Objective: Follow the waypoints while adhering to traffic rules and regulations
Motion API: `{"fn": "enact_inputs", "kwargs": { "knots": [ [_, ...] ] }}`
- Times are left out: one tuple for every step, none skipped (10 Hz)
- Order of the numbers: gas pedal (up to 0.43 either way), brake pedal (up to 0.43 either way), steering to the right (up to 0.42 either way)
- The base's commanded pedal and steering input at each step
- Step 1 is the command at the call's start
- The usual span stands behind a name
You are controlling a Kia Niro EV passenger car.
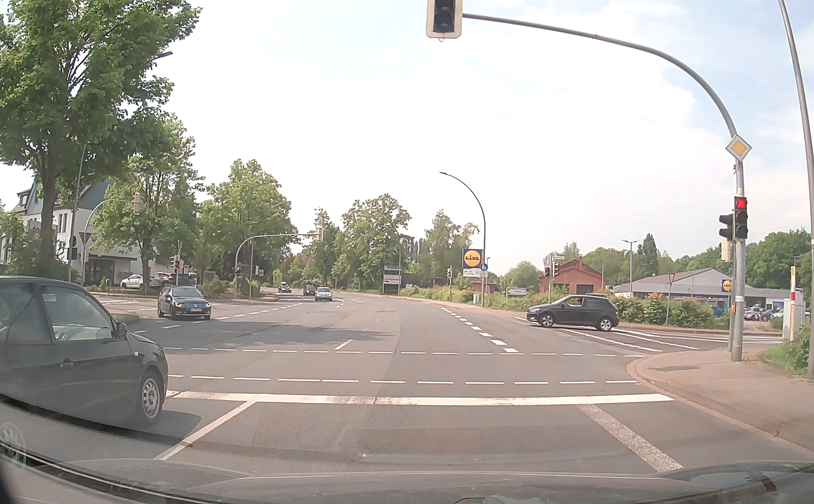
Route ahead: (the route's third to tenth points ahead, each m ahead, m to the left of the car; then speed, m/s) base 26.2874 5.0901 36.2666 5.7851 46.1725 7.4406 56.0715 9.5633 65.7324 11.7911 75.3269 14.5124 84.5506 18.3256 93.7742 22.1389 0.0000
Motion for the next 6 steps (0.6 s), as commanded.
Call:
{"fn": "enact_inputs", "kwargs": {
  "knots": [
    [0.000, 0.000, -0.018],
    [0.000, 0.000, -0.018],
    [0.000, 0.000, -0.018],
    [0.000, 0.000, -0.018],
    [0.000, 0.000, -0.018],
    [0.000, 0.000, -0.018]
  ]
}}
